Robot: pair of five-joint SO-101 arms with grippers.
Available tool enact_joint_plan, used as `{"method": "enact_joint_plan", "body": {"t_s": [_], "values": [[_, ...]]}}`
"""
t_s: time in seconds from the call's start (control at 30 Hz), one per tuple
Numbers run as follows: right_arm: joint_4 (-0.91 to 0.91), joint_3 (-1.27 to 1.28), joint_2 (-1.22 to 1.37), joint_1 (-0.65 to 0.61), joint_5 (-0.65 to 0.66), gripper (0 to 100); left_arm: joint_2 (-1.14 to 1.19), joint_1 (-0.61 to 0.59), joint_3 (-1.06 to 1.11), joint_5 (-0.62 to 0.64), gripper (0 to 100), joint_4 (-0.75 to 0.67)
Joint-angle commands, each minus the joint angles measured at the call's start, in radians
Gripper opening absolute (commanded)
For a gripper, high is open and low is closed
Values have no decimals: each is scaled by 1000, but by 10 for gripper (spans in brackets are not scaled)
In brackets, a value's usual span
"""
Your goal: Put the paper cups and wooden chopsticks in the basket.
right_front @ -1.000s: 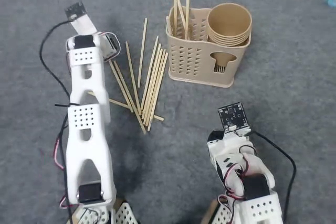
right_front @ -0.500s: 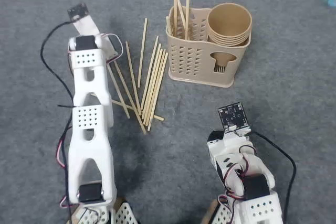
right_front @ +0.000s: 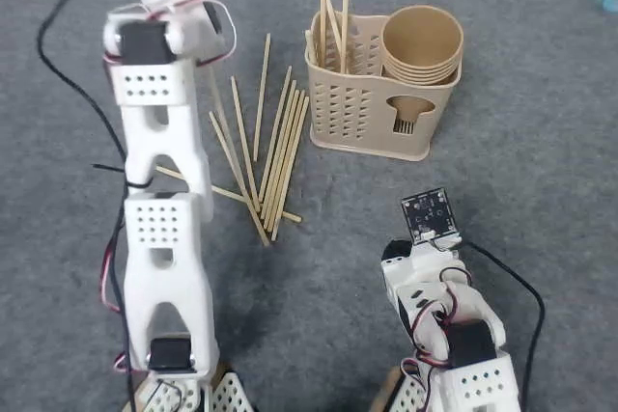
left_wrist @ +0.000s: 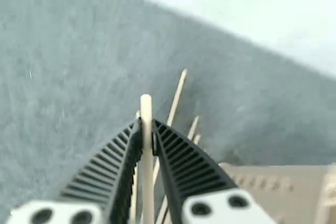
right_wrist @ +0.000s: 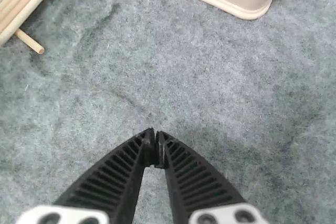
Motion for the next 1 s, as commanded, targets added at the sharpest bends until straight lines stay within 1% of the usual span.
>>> {"method": "enact_joint_plan", "body": {"t_s": [0.0,0.1,0.17,0.27,0.37,0.43,0.53,0.77,0.87,0.97], "values": [[-15,21,-15,10,25,9,-196,8,-8,11,11,43],[-16,21,-15,10,25,9,-321,6,87,11,10,43],[-16,21,-15,10,25,9,-434,8,206,8,10,43],[-16,21,-15,10,25,9,-634,18,455,-28,10,38],[-16,21,-15,10,25,9,-836,54,704,-68,11,32],[-13,21,-15,10,25,9,-962,77,848,-69,11,-14],[-8,21,-15,10,25,9,-1134,92,1024,-72,11,-132],[-7,21,-15,10,25,9,-1507,92,1429,-74,11,-465],[-7,21,-15,10,25,9,-1656,92,1627,-74,11,-641],[-5,21,-15,10,25,9,-1789,92,1822,-74,11,-859]]}}
